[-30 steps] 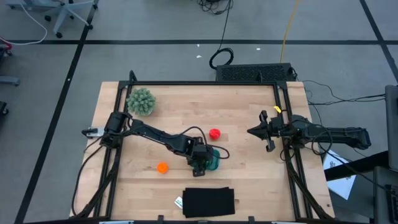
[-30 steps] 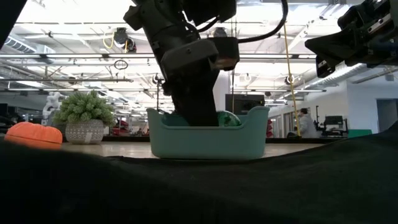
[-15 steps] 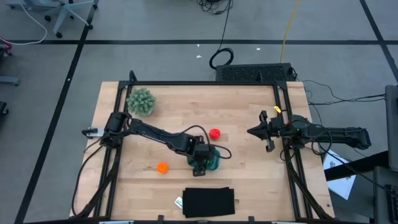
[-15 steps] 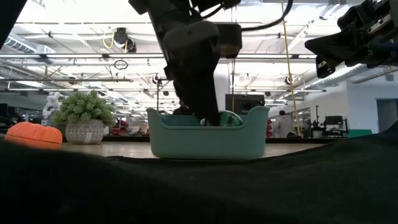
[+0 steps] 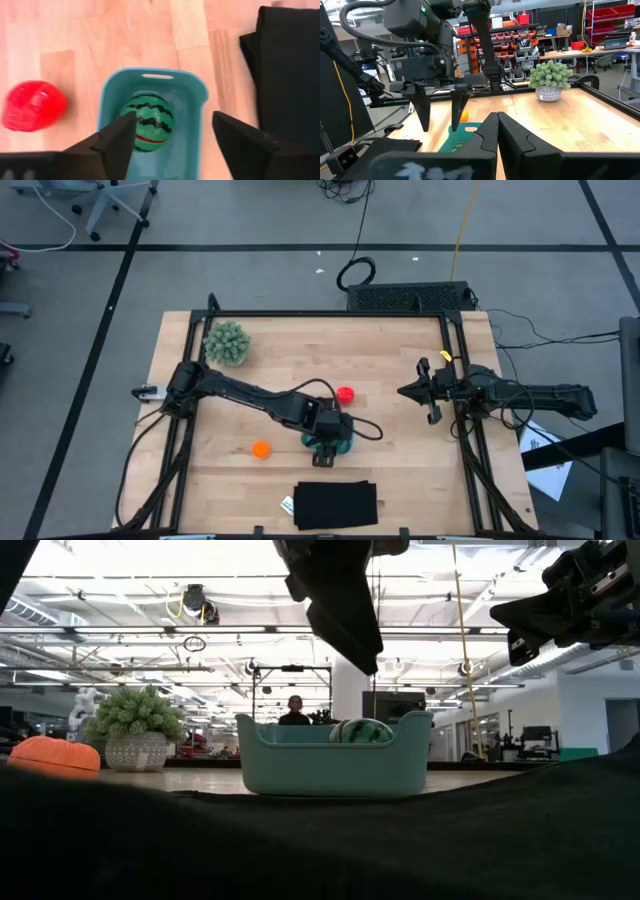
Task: Pick and placing Produce into tupperware
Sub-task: Put the apple into the bin
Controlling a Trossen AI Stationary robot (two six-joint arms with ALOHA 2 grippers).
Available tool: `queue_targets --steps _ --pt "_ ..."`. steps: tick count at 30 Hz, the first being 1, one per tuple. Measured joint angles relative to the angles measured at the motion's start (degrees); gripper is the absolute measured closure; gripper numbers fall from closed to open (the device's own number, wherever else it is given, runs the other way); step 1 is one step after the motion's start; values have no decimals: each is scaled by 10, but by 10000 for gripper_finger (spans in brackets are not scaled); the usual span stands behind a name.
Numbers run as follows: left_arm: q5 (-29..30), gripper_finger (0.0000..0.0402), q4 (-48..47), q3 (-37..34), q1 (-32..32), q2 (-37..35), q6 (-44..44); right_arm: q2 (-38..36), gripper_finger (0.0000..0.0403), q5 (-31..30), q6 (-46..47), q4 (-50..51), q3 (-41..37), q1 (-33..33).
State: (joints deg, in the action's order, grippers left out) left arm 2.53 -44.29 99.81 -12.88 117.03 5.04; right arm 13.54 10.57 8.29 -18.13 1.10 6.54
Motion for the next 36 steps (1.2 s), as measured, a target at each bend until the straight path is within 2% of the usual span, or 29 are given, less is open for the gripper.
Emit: queue_targets --steps 5,13,15,25,28,32,36 --pt "5 221 -9 9 2 0 -20 0 403 0 0 0 0 0" --pt "5 368 -25 9 7 0 -24 0 403 0 0 0 0 0" --pt "5 392 -25 9 7 0 -26 0 403 0 0 0 0 0" --pt "11 399 -42 8 1 -8 -61 0 403 0 0 0 0 0" --pt "45 397 -77 9 -8 -27 -86 0 403 0 0 0 0 0" --pt "99 400 -130 10 -8 -71 -75 3 403 0 0 -2 0 0" --pt "112 397 -144 10 1 -123 -73 8 403 0 0 -5 0 0"
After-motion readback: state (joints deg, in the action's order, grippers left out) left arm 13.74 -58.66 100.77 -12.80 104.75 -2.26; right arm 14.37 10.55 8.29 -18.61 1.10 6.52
